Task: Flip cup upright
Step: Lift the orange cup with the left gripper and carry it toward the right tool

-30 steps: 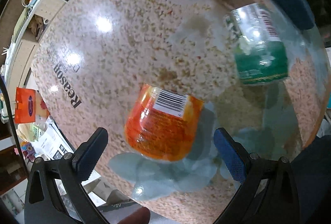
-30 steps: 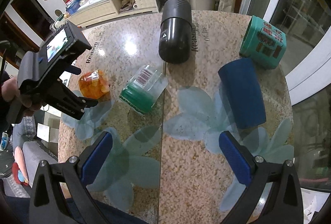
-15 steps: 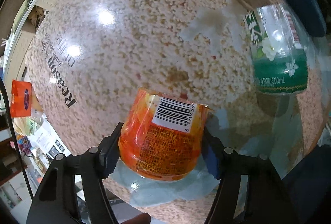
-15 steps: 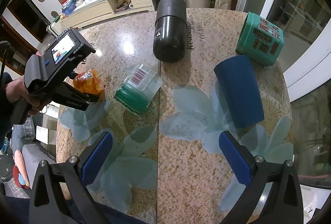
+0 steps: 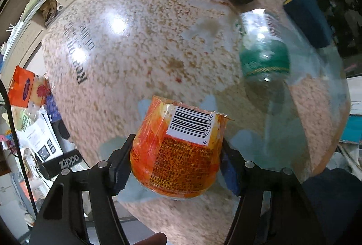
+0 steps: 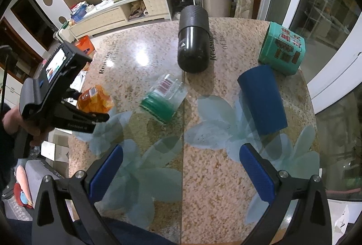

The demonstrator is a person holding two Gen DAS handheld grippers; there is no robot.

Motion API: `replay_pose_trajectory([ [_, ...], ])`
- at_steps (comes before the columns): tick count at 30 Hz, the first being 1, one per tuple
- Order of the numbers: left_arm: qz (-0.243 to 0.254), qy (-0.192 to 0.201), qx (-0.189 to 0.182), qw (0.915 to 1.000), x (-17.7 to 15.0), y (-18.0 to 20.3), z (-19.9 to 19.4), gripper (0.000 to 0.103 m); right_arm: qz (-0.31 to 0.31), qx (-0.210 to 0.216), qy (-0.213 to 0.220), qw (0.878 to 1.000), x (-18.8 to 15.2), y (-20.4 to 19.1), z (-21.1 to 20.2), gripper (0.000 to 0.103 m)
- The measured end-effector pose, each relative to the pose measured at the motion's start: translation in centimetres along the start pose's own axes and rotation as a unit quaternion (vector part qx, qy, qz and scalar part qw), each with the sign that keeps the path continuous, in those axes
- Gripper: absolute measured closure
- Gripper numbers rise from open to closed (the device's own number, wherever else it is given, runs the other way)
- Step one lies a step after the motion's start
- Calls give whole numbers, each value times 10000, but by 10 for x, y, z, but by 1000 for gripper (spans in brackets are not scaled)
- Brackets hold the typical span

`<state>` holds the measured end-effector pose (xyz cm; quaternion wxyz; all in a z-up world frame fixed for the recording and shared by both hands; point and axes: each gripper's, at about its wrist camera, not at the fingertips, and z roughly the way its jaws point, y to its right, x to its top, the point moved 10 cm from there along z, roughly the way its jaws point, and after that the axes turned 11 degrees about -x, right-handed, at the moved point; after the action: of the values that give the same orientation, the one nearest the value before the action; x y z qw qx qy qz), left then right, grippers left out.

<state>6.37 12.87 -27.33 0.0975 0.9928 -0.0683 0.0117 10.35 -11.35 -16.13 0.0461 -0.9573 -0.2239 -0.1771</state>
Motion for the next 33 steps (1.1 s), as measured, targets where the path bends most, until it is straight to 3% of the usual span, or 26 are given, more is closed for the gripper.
replay_pose_trajectory([
  [5, -63, 262, -218, 9994, -17, 19, -16, 32, 37, -35, 134, 9999, -7, -4, -15, 0],
  [15, -214, 502, -442, 9975, -42, 100, -30, 32, 293, -8, 186, 9994, -28, -1, -40, 0],
  [24, -437, 741, -456, 9953, -35, 161, -23, 32, 347, -59, -49, 9994, -37, 30, -32, 0],
  [33, -1155, 551, -412, 9909, -21, 187, 14, 31, 225, 39, -453, 9987, -51, 62, -1, 0],
])
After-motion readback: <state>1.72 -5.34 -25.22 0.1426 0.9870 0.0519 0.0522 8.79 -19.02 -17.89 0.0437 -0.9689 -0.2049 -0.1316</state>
